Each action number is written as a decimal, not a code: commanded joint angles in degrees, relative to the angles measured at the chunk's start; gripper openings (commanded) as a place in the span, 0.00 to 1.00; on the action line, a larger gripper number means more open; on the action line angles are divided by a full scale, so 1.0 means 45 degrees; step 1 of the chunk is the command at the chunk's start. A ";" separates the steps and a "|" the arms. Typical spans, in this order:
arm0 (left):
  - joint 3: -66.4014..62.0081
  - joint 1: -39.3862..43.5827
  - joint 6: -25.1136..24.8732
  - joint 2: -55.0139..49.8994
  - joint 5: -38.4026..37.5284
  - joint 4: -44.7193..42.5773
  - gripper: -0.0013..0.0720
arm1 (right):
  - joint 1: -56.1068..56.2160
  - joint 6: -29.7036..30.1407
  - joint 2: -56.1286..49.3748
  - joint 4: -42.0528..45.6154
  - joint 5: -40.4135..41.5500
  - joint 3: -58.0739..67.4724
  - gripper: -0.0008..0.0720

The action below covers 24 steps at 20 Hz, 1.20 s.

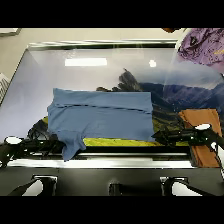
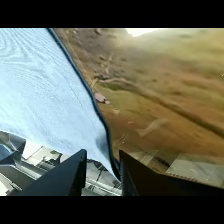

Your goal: Fold the clothes and pants, and hang the long-sleeved shirts on hangers.

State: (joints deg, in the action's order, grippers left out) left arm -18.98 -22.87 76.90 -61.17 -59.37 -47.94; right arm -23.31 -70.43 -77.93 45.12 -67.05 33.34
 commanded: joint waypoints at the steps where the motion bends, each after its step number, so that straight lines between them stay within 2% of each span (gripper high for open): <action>1: -0.0097 -0.0010 0.0005 0.0000 -0.0010 -0.0010 0.04 | 0.0015 0.0335 -0.0049 -0.0121 -0.0015 -0.0005 0.40; 6: -0.0641 -0.0083 0.0053 0.0000 -0.0010 -0.0010 0.04 | 0.0015 0.0525 -0.0049 -0.0117 -0.0136 -0.0005 0.39; 7: -0.0641 -0.0083 0.0053 0.0000 -0.0010 -0.0010 0.04 | 0.0015 0.0525 -0.0053 -0.0141 -0.0107 -0.0010 0.29; 8: -0.0641 -0.0083 0.0053 0.0000 -0.0010 -0.0010 0.04 | 0.0136 0.0738 -0.0049 -0.0233 -0.0126 -0.0005 0.10; 9: -0.0641 -0.0083 0.0053 0.0000 -0.0010 -0.0010 0.04 | 0.0461 0.0850 -0.0049 -0.0214 -0.0087 -0.0005 0.06; 12: -0.0661 -0.0083 0.0243 0.0039 -0.0189 -0.0010 0.04 | 0.2040 0.0894 -0.0044 -0.0180 0.0083 0.0010 0.05; 15: -0.1127 -0.0087 0.0316 0.0447 -0.1331 -0.0223 0.04 | 0.2239 0.0311 0.0369 0.0291 -0.0078 0.0034 0.05; 19: -0.2069 -0.0083 0.2404 0.2113 -0.3152 -0.2691 0.04 | 0.2205 -0.1064 0.2477 0.2220 -0.0971 0.0049 0.05; 22: -0.2249 -0.0083 0.3415 0.3881 -0.4415 -0.3551 0.04 | 0.2205 -0.2210 0.4371 0.3458 -0.1938 0.0049 0.05; 24: -0.2259 -0.0083 0.3701 0.5008 -0.5037 -0.3599 0.04 | 0.2205 -0.2550 0.5493 0.4002 -0.2565 0.0049 0.05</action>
State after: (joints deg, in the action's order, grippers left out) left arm -28.40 -23.20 89.30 -45.32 -76.23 -60.77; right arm -13.45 -77.73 -60.14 57.89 -74.11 33.52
